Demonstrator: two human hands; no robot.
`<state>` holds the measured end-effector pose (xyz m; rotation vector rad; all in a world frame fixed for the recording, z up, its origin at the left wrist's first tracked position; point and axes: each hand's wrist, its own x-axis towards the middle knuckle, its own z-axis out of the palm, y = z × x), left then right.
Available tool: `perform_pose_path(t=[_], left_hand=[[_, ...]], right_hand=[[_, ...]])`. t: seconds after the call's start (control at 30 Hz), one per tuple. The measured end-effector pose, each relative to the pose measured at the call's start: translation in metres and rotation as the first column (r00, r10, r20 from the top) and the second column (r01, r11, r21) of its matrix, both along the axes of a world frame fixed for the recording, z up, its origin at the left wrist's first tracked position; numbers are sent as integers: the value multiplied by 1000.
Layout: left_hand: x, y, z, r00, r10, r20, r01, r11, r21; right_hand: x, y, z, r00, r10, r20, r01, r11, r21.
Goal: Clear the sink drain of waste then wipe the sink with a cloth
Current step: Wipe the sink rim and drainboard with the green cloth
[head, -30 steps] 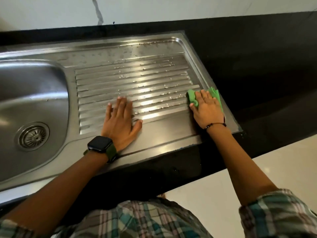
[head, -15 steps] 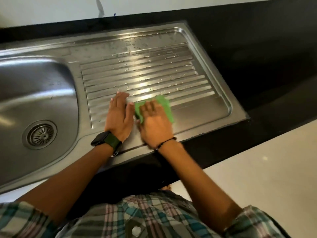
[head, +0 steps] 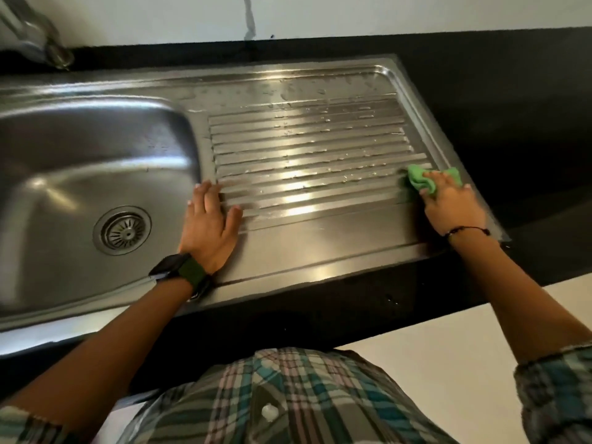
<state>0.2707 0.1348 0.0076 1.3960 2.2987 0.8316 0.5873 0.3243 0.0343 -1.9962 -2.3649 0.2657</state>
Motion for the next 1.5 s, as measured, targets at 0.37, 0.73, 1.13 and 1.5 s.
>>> perform_pose_path(t=[0.37,0.73,1.13,1.5], left_hand=[[-8,-2,8,766,89,637,-236,960,150],[-15,-9,7,665,118,737,-353,919,172],[-22,-4,8,538,98,837,-416,894,163],[-18,-2,5,581,84,809,-412,888,203]], right_hand=[[-189,-141,-10,804,543,-244,-552,833,38],[-161,-120,-7,766,634,-104,-634,772,33],[-189,-159,-15,777,630,4,-625,772,-117],[-306,-60,-12,803,596,17,-585,794,-168]])
